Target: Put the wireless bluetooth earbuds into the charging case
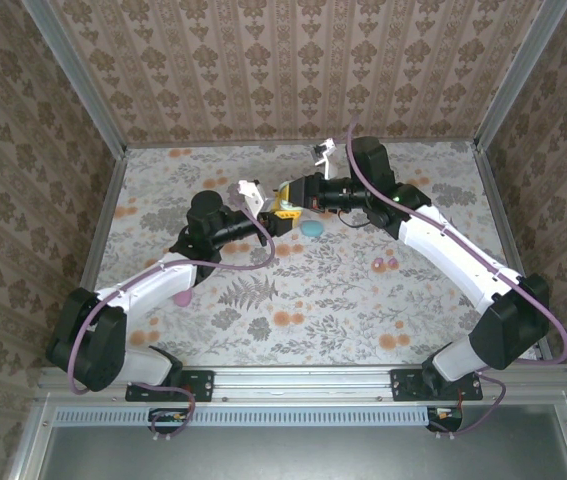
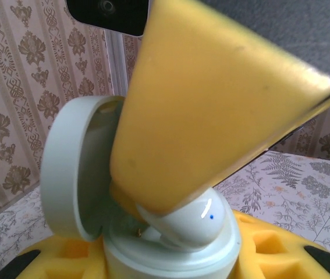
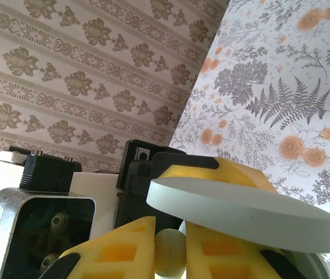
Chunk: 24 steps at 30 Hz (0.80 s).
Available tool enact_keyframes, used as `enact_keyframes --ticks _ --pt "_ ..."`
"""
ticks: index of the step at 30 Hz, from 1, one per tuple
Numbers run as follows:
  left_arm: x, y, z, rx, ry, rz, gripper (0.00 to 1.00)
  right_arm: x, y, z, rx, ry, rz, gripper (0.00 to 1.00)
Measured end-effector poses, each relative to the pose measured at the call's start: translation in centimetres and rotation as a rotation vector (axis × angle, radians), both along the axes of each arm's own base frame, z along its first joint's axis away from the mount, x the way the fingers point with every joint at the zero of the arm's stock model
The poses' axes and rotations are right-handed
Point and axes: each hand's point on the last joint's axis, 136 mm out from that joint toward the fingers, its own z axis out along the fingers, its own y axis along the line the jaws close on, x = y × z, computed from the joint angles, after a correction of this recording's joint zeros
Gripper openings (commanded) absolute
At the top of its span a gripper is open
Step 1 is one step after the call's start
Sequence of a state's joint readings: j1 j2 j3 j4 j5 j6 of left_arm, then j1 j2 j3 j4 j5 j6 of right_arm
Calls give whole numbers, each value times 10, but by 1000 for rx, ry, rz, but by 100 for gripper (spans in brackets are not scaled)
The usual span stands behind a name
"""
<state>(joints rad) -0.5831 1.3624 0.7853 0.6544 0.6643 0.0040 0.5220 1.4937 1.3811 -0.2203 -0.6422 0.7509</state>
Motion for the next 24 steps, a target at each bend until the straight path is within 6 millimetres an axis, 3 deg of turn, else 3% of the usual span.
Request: enact_keyframes --ticks 14,24 --pt "2 0 -6 12 17 19 21 2 -3 -10 -60 -11 -29 18" --pt "2 1 -7 12 17 22 21 3 -6 -12 -102 -22 -54 25"
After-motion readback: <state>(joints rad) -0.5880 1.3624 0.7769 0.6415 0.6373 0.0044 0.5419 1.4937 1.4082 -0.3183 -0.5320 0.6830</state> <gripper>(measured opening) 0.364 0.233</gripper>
